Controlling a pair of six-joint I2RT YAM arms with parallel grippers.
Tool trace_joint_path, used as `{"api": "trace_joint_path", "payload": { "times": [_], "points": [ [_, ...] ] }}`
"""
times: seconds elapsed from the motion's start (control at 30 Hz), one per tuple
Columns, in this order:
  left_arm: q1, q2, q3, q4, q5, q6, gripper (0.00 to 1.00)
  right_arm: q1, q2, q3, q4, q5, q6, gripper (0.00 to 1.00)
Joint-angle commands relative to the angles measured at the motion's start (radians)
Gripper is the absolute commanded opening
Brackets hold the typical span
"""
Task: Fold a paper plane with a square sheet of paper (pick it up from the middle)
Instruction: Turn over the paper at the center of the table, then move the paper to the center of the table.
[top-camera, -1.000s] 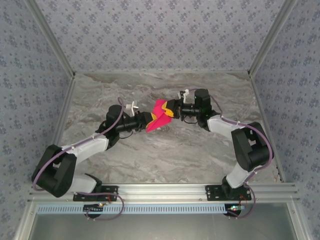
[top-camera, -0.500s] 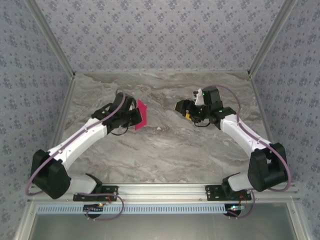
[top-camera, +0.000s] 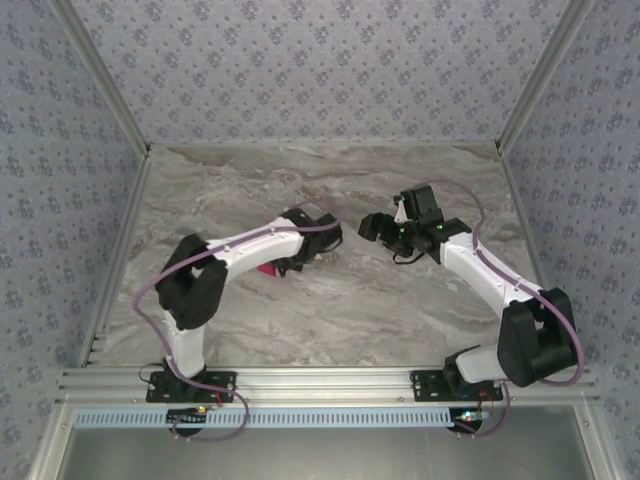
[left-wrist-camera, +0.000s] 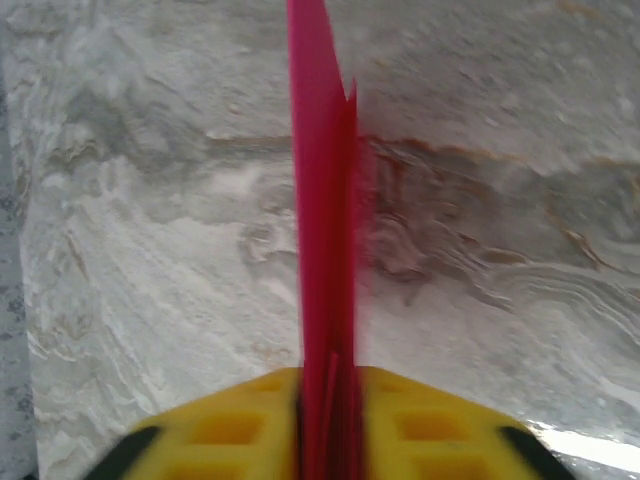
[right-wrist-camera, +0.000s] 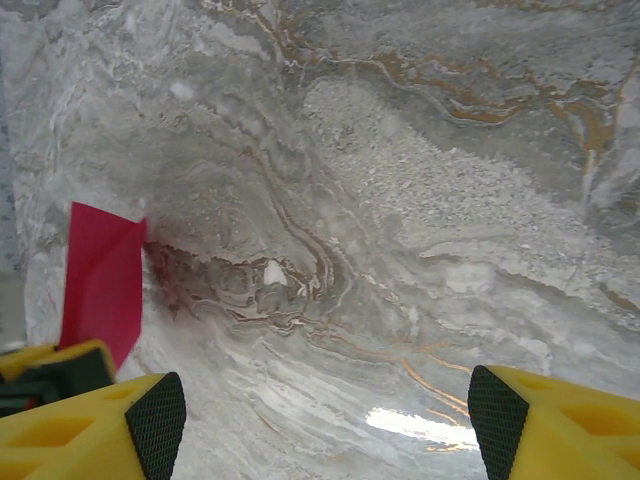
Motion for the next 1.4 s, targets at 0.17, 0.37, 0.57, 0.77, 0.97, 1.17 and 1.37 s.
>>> {"api": "trace_joint_path", "payload": {
  "times": [0.17, 0.37, 0.57, 0.77, 0.97, 1.17, 1.37],
  "points": [
    [0.014, -0.134, -0.041, 0.244, 0.295, 0.101, 0.72, 0.005, -0.04, -0.032, -0.035, 0.088, -0.013, 0.79],
    [0.109, -0.34, -0.184, 0.388, 0.451, 0.109, 0.89, 0.11, 0.017, -0.001, -0.002, 0.107, -0.046, 0.75],
    [0.279, -0.537, -0.396, 0.478, 0.478, -0.008, 0.98, 0.334, 0.186, 0.107, 0.05, 0.123, -0.07, 0.51],
    [0.438, -0.669, -0.575, 0.519, 0.538, -0.084, 0.99, 0.506, 0.412, 0.298, 0.049, 0.129, -0.062, 0.32],
    [0.546, -0.758, -0.693, 0.561, 0.623, -0.128, 0.99, 0.579, 0.624, 0.515, -0.098, 0.158, -0.061, 0.28],
    [0.59, -0.812, -0.74, 0.564, 0.645, -0.129, 0.99, 0.567, 0.723, 0.593, -0.185, 0.216, -0.081, 0.27],
    [0.596, -0.803, -0.744, 0.575, 0.678, -0.114, 0.99, 0.524, 0.732, 0.537, -0.226, 0.21, -0.205, 0.27]
  ]
}}
